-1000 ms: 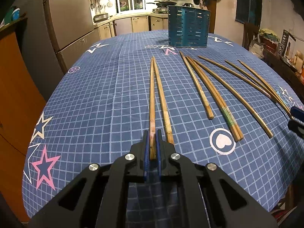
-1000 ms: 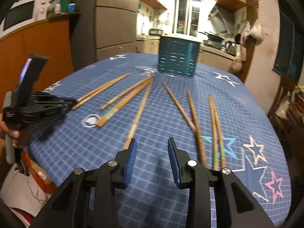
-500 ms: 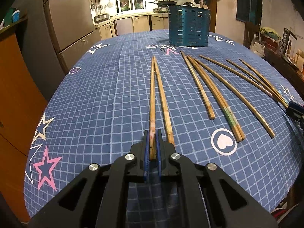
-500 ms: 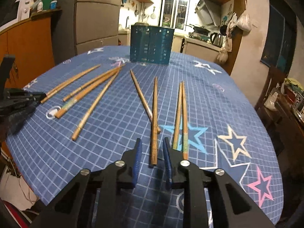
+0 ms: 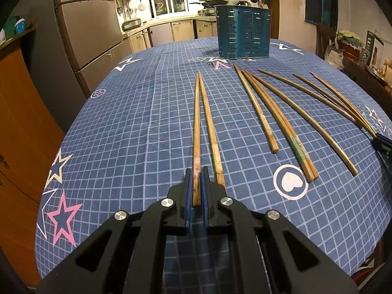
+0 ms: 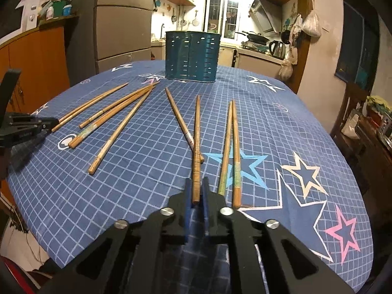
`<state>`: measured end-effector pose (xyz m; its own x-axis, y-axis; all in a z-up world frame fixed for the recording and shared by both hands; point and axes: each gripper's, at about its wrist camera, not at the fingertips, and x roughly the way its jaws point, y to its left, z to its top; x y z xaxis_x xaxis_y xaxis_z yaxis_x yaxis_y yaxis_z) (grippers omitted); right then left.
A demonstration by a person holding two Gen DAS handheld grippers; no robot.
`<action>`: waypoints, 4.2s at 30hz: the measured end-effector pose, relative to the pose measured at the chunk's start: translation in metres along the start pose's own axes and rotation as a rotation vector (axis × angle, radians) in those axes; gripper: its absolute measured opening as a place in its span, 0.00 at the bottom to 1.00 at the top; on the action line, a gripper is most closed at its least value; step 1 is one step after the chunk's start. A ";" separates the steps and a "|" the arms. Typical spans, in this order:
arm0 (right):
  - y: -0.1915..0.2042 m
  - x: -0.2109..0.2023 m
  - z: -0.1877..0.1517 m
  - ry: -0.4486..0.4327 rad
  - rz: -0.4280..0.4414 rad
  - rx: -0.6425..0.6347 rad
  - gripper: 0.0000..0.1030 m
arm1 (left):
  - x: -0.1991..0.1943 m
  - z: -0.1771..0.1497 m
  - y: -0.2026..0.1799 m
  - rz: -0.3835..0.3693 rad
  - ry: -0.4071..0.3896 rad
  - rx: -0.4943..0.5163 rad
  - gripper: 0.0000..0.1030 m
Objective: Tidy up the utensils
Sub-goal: 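Close the right tool on another wooden chopstick while the left tool holds its chopstick, then lift both held chopsticks and carry them over the teal mesh holder, then lower the chopsticks into the teal holder and open both tools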
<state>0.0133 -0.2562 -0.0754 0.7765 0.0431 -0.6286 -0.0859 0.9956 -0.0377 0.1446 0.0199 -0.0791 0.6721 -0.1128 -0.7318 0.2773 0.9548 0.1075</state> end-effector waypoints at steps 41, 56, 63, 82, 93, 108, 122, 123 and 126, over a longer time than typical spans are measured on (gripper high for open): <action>-0.029 -0.079 0.200 -0.412 0.058 -0.066 0.07 | -0.127 0.107 0.054 -0.024 -0.402 -0.186 0.05; -0.038 -0.085 0.262 -0.422 0.071 -0.055 0.07 | -0.150 0.183 0.042 -0.081 -0.497 -0.157 0.05; -0.049 -0.077 0.316 -0.468 0.045 -0.033 0.07 | -0.160 0.266 0.015 -0.125 -0.606 -0.109 0.05; -0.059 0.045 0.414 -0.466 0.096 0.048 0.07 | -0.032 0.373 -0.035 -0.174 -0.620 -0.062 0.05; -0.056 0.042 0.451 -0.529 0.115 0.058 0.07 | 0.010 0.367 -0.011 -0.174 -0.551 -0.102 0.05; -0.045 0.142 0.394 -0.349 0.123 0.067 0.07 | 0.044 0.347 -0.016 -0.190 -0.466 -0.112 0.05; -0.087 0.032 0.309 -0.535 0.045 0.124 0.78 | -0.023 0.300 0.026 -0.146 -0.569 -0.165 0.09; -0.088 0.012 0.296 -0.572 0.012 0.108 0.80 | -0.033 0.295 0.031 -0.147 -0.580 -0.169 0.09; -0.094 -0.040 0.265 -0.681 -0.047 0.090 0.85 | -0.068 0.275 0.040 -0.132 -0.621 -0.157 0.09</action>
<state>0.1557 -0.3295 0.1595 0.9999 0.0129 0.0016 -0.0129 0.9995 0.0297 0.2989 -0.0098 0.1598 0.9239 -0.3248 -0.2021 0.3125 0.9456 -0.0909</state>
